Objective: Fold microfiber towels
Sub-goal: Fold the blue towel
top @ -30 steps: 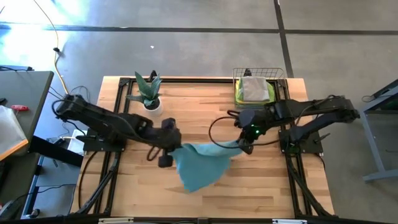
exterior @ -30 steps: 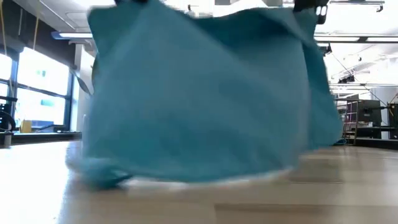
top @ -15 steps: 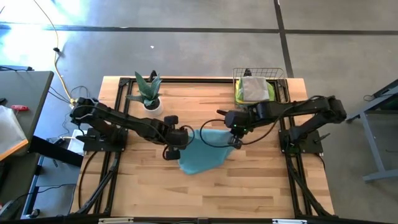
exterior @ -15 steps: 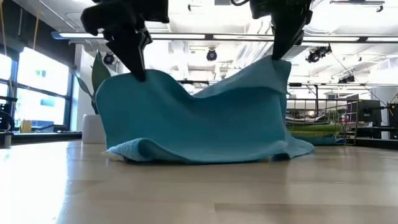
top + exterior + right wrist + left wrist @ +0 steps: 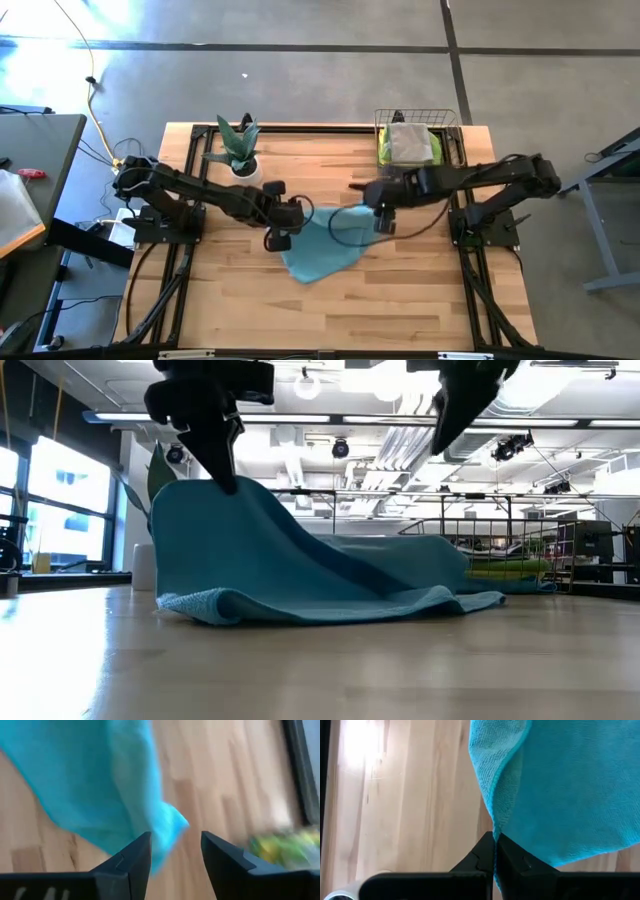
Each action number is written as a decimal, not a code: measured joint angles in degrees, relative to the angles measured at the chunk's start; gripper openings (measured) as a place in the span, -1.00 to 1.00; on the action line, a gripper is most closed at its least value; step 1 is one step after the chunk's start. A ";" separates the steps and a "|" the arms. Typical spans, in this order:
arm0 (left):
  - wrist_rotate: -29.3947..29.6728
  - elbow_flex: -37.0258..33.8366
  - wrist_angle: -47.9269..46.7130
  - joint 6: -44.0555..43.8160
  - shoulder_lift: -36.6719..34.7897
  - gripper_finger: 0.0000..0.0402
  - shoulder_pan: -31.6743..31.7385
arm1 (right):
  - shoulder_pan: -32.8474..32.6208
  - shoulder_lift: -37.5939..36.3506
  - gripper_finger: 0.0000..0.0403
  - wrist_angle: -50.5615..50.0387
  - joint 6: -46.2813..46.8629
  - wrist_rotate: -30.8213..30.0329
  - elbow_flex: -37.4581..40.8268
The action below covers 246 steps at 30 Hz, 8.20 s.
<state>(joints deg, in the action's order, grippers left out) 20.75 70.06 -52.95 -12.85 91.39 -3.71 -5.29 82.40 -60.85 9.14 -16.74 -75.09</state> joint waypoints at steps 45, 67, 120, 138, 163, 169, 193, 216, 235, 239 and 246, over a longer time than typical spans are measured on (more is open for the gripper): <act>-0.90 0.00 0.39 5.54 -0.02 -1.00 6.32 | -1.79 -6.13 -0.36 69.88 -6.57 -3.82 45.85; -0.85 0.00 0.91 6.36 -0.02 -1.00 6.32 | -13.82 12.00 -0.36 70.53 -7.90 -23.53 45.94; -1.29 0.00 3.14 9.65 -0.02 -1.00 6.32 | -9.79 15.07 -0.36 73.62 -11.16 -25.63 45.81; -1.29 0.00 3.14 9.67 -0.02 -1.00 6.32 | -5.10 15.14 -0.36 74.57 -20.12 -32.66 45.94; -1.29 0.00 3.30 8.32 -0.04 -1.00 6.28 | 0.02 15.22 -0.99 80.33 -22.88 -26.99 45.96; -1.28 2.18 0.87 7.34 -1.20 -1.00 6.04 | 0.05 8.80 -1.00 77.95 -23.18 -24.21 46.29; 23.24 17.44 -18.92 16.97 -3.15 -1.00 4.82 | 0.31 -9.88 -1.00 3.80 4.58 -12.92 5.69; -3.23 15.86 -15.30 3.29 0.58 -1.00 -1.99 | -1.22 -5.30 -1.00 3.13 16.54 15.42 13.23; -14.04 8.37 1.55 -3.07 19.65 -1.00 -13.70 | -16.20 3.09 -1.00 20.62 28.16 27.11 22.88; -13.84 8.41 1.33 -3.05 19.15 -1.00 -13.21 | -16.24 3.11 -1.00 20.68 28.06 27.12 22.88; -14.07 8.41 -0.22 -3.03 18.29 -1.00 -12.35 | -15.31 3.03 -1.00 20.72 24.88 26.28 22.88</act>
<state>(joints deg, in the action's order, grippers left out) 6.68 78.47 -53.17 -15.88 109.69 -16.05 -20.60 85.43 -40.12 34.02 9.54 -52.21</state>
